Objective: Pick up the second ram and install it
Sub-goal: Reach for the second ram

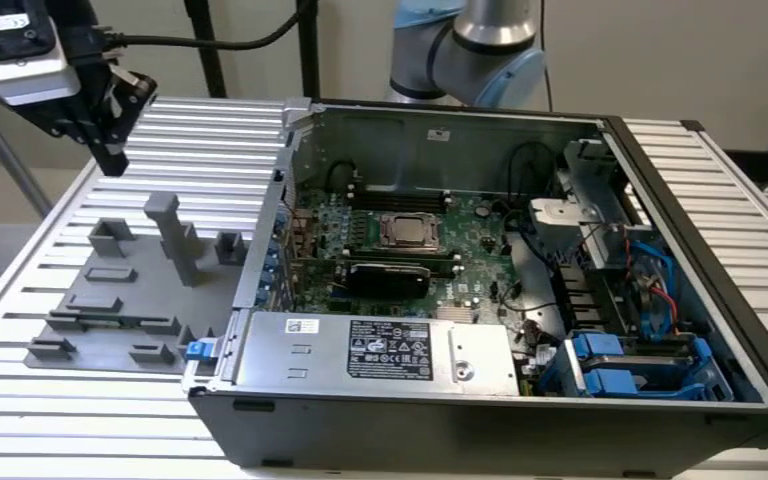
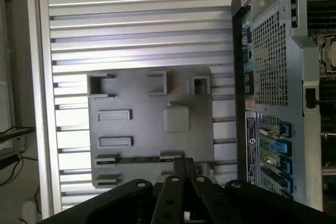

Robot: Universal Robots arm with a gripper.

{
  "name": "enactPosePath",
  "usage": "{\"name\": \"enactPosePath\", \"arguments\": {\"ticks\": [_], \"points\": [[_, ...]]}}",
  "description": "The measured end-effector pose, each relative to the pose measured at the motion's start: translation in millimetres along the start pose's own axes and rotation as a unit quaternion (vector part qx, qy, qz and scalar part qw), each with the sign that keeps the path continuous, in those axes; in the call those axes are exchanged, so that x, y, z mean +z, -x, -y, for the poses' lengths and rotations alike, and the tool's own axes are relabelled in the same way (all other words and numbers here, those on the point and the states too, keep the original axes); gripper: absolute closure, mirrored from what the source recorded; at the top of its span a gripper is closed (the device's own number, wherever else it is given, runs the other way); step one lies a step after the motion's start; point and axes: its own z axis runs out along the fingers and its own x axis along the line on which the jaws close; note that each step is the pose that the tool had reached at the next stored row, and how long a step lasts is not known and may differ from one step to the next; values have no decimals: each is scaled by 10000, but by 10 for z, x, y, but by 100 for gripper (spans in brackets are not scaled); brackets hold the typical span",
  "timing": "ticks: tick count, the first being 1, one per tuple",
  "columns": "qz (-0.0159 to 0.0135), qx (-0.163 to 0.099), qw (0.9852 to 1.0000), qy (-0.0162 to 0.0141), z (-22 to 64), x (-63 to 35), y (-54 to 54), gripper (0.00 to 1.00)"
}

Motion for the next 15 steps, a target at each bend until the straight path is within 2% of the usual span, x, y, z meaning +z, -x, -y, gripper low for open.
{"name": "enactPosePath", "arguments": {"ticks": [9,12,15], "points": [[0,0,10000,0,96,77,-383,100],[-1,0,10000,-1,128,115,-464,100],[0,-1,10000,-8,156,162,-482,100]]}}
